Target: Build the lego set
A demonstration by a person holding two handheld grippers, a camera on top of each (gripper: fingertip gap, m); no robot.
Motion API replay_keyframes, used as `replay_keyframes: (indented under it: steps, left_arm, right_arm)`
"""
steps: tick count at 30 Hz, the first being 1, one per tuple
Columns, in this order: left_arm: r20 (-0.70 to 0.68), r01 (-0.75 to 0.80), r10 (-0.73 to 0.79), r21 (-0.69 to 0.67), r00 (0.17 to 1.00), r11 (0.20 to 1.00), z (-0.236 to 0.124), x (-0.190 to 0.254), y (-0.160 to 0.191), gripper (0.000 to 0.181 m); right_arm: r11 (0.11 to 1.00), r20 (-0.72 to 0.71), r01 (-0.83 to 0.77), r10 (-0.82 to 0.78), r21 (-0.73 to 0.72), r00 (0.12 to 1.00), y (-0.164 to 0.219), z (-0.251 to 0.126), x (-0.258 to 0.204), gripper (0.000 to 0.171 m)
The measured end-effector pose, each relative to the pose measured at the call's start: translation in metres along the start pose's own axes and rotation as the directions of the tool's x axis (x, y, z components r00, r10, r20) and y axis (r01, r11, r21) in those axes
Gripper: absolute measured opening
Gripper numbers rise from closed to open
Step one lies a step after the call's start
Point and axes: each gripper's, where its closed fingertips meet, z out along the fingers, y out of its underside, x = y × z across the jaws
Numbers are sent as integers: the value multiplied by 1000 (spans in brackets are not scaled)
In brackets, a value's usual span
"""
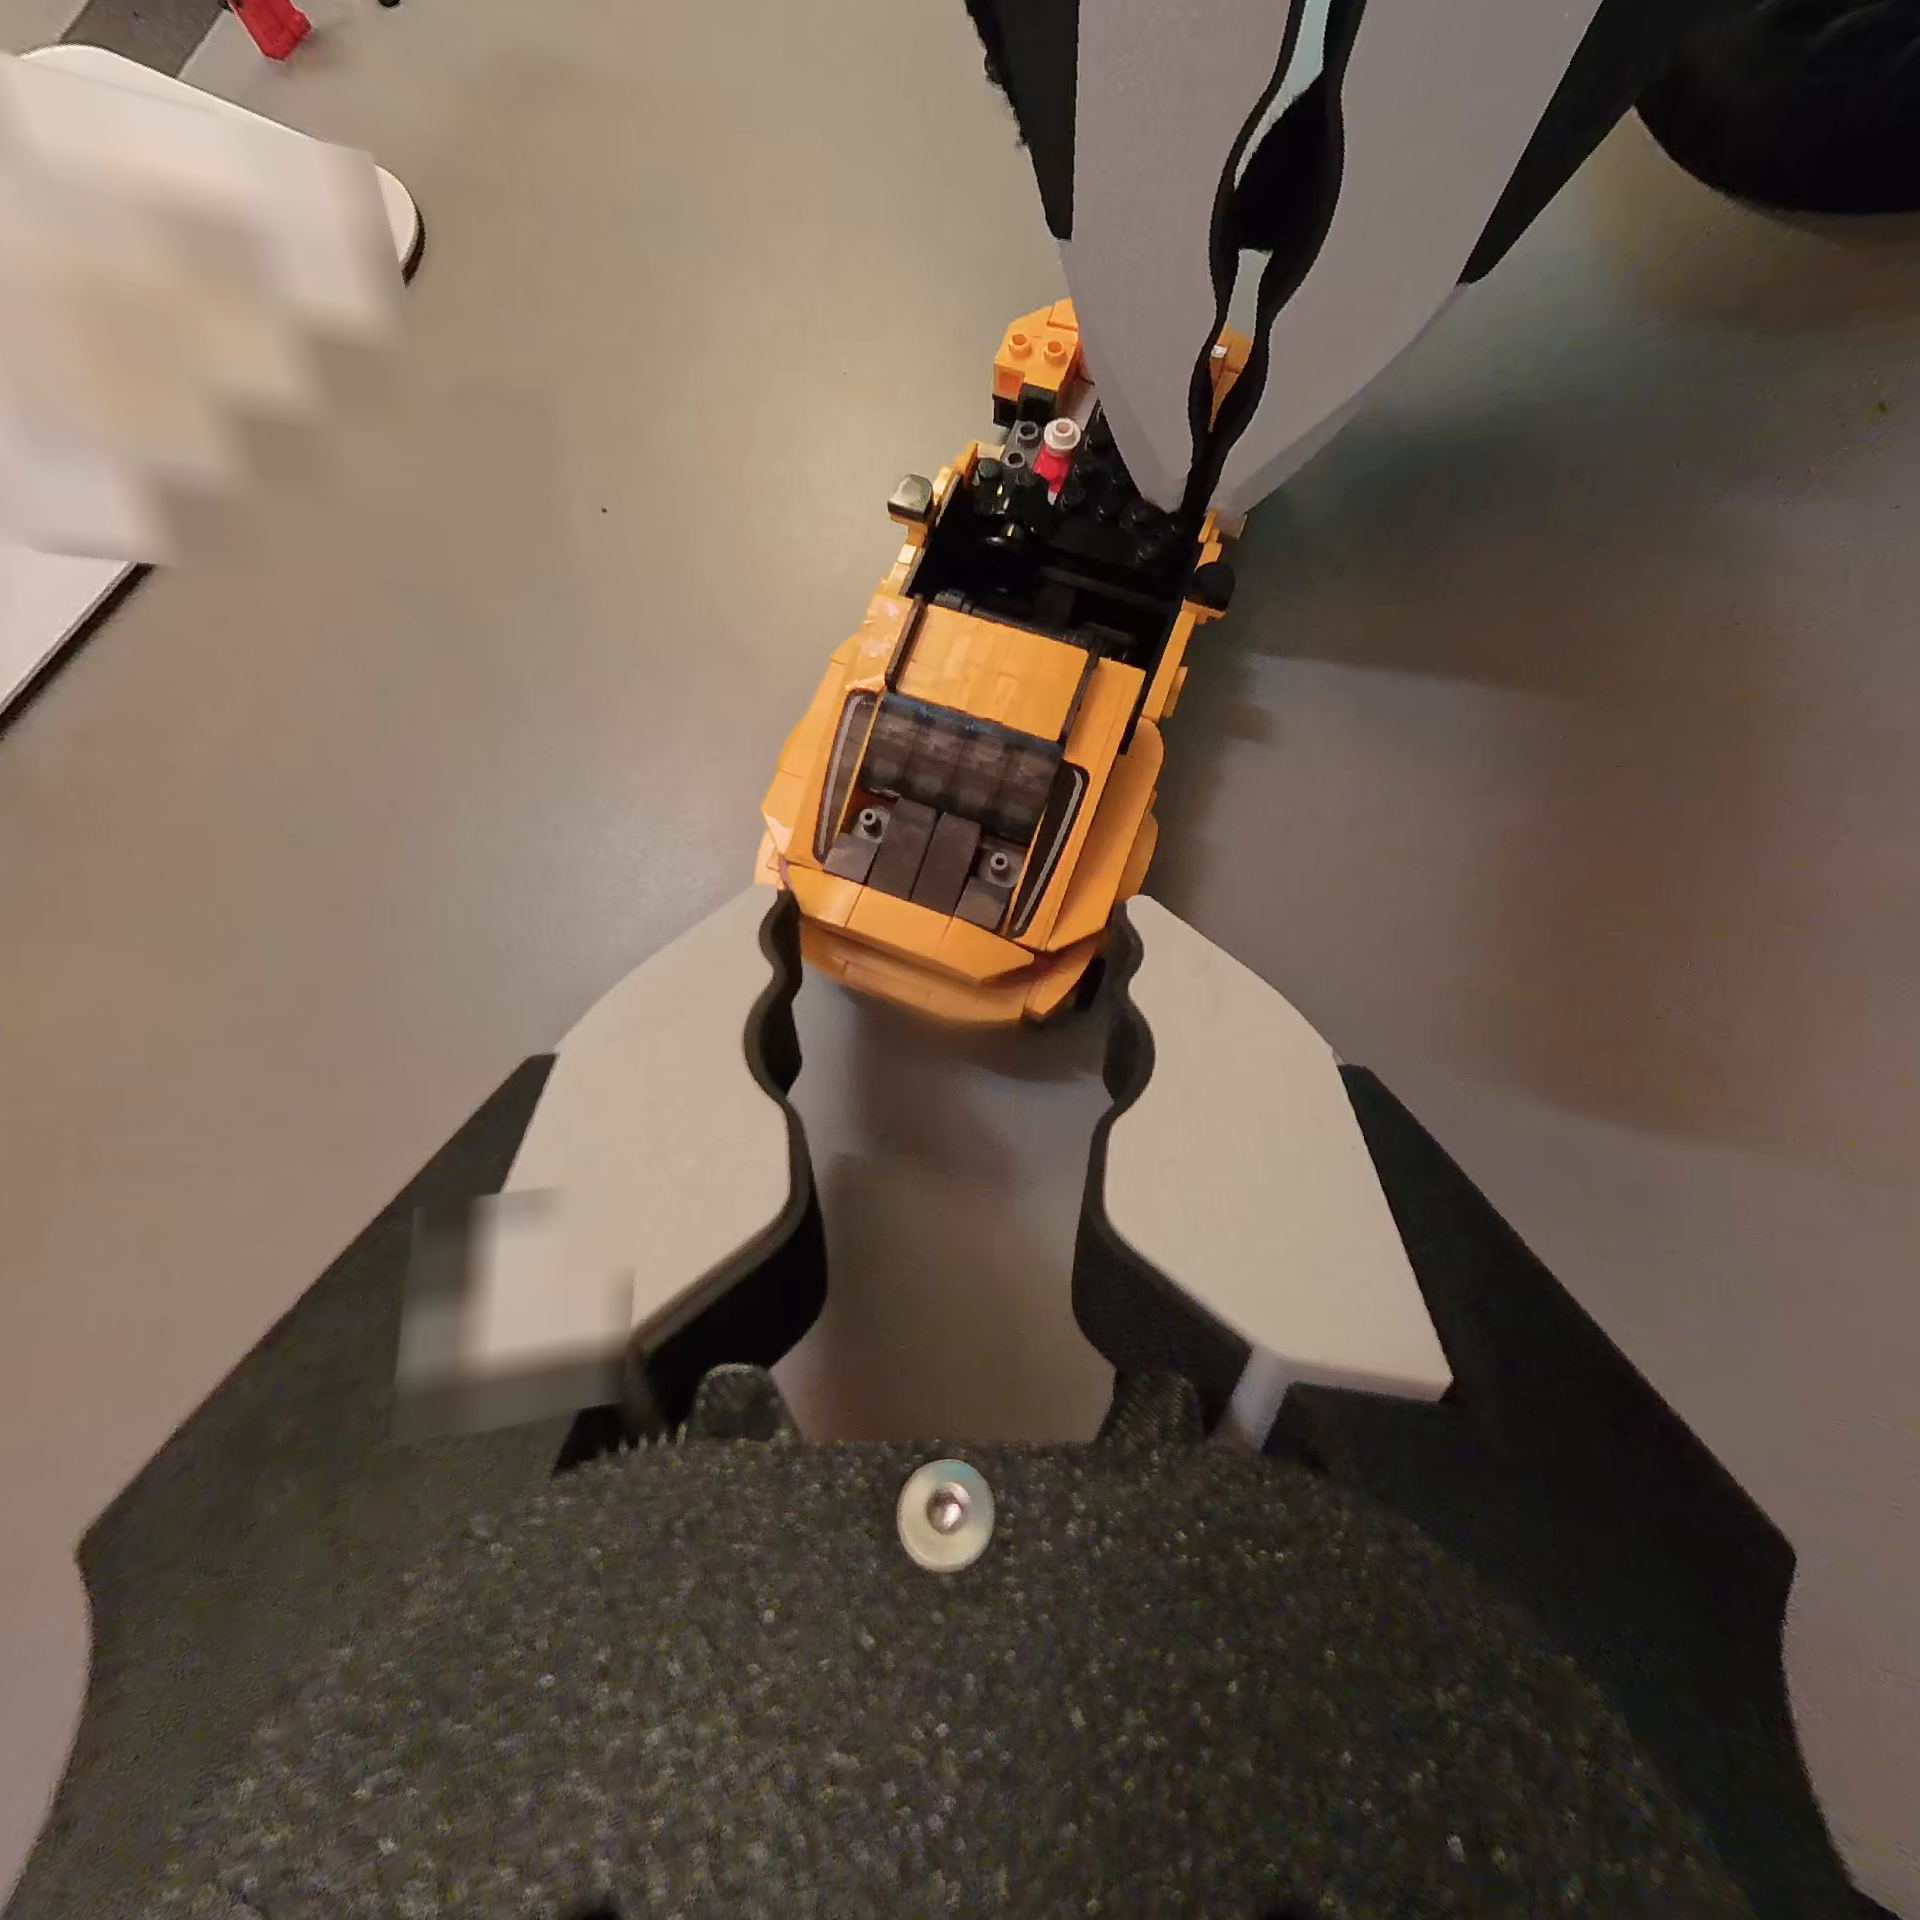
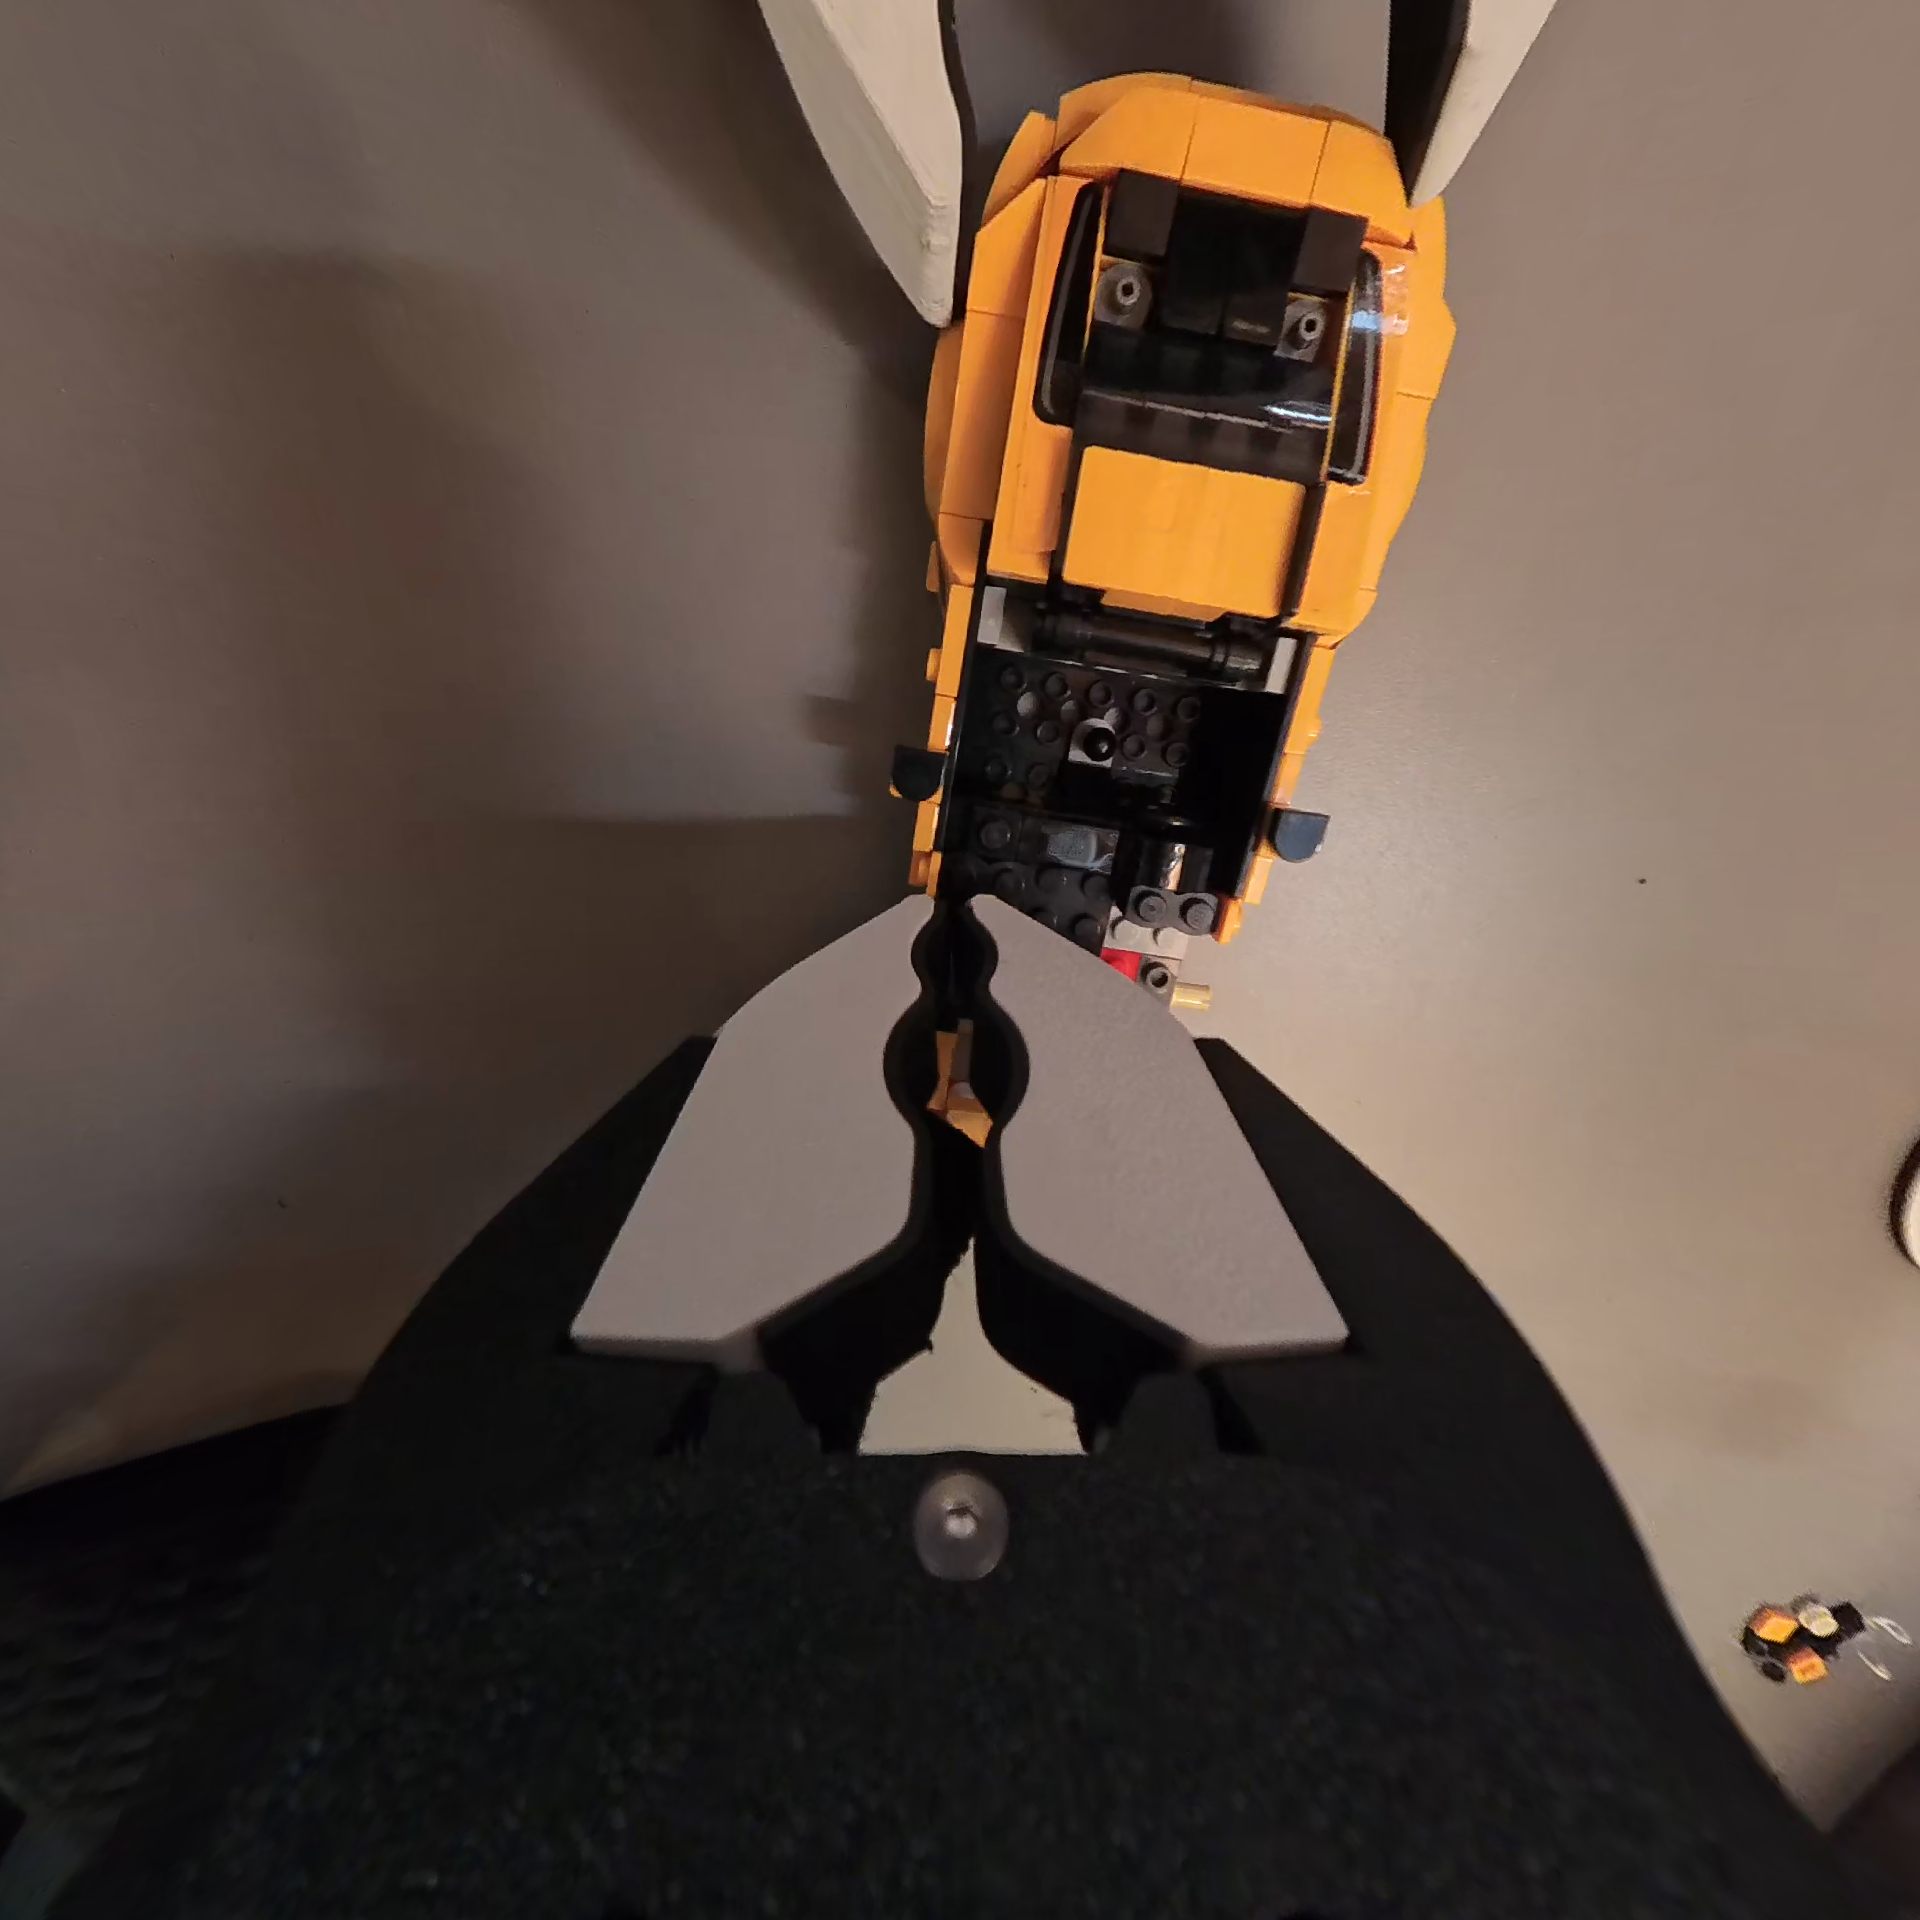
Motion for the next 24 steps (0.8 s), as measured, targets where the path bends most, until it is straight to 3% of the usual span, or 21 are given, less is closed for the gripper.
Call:
replay_keyframes:
  steps: [10,20,24]
  left_arm:
    - [-8,-5,5,11,1000,1000,-1,-1,1,55]
    - [-23,-13,13,20,1000,1000,-4,-1,3,59]
    - [-30,1,1,60,1000,998,-7,-3,1,67]
  right_arm:
    - [994,-14,-75,76,79,997,0,-1,1,0]
    - [927,-37,-164,187,337,982,13,-26,2,17]
    - [911,-108,-123,179,393,978,27,-22,0,35]
